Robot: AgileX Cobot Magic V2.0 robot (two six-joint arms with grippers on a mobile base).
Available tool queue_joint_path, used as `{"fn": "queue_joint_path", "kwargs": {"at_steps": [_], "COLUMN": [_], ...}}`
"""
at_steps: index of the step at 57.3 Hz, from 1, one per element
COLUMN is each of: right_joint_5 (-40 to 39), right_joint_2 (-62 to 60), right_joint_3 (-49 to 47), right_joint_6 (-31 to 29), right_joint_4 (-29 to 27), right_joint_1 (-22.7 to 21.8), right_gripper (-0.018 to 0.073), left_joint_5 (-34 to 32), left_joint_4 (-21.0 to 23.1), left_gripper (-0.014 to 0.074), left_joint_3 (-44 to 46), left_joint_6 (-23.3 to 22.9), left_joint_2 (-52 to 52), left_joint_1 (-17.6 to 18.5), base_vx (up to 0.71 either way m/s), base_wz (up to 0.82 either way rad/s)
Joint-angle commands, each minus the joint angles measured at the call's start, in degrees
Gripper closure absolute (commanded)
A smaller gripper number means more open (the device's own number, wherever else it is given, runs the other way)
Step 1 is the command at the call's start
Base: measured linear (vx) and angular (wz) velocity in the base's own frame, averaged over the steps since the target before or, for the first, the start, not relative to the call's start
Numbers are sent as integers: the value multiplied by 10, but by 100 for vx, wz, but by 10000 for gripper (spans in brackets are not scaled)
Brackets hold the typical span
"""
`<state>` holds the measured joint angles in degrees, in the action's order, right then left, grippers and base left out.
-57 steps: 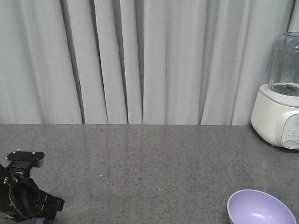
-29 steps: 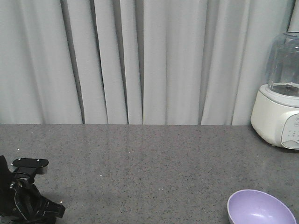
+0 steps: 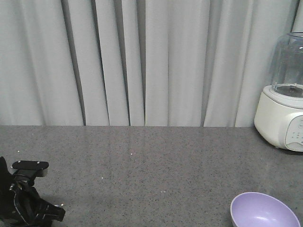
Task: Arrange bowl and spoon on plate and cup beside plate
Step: 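Grasp the spoon handle with the left gripper, bowl rim with right, then lift the bowl with the right gripper and the spoon with left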
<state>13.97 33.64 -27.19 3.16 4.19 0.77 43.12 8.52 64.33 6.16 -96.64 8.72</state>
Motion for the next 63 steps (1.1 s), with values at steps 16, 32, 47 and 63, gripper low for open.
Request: {"fn": "queue_joint_path", "kwargs": {"at_steps": [16,32,47,63], "right_joint_5": [269,365,415,434], "right_joint_2": [118,306,477,573], "right_joint_3": [-168,-330,-448,-461], "right_joint_6": [88,88,81,53], "right_joint_4": [28,78,84,86], "right_joint_1": [-4,-4,-4,-4], "right_gripper": [164,142,137,137], "left_joint_5": [5,3,14,31], "left_joint_4": [8,8,8,8], "left_gripper": [600,599,599,599], "left_joint_3": [12,12,12,12], "left_joint_6": [-3,0,19,32], "left_joint_2": [96,192,248,269], "left_joint_1": [4,4,4,4], "base_vx": [0,0,0,0], "base_wz": [0,0,0,0]}}
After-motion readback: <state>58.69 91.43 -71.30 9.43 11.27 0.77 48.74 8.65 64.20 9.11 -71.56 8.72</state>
